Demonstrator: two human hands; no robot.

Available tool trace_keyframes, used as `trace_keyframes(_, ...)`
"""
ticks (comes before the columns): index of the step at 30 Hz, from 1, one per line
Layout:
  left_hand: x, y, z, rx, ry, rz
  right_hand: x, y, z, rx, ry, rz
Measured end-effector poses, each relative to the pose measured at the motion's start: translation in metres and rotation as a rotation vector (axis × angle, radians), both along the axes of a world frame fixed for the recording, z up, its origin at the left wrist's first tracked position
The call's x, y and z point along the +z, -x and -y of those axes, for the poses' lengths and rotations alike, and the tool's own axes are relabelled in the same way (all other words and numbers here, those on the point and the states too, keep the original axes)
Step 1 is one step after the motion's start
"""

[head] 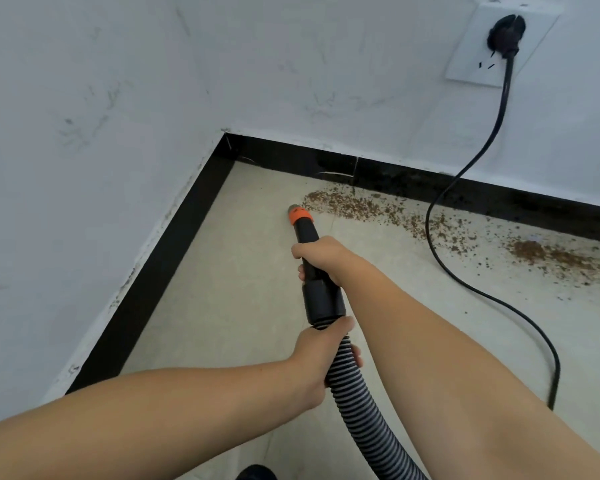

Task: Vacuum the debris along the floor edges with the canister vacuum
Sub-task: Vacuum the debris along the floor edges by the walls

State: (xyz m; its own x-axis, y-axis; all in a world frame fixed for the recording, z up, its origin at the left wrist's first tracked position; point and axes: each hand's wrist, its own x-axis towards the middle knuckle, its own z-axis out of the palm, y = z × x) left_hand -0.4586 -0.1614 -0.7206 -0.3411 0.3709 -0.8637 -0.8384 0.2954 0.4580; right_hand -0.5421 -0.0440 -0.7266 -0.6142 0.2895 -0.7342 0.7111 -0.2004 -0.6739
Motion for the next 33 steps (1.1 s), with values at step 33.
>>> trace_keyframes(33, 0.007, -0.020, -0.037, -0.160, -0.073, 0.086, 0.008, -0.041, -0.051, -0.155, -0.030, 0.071)
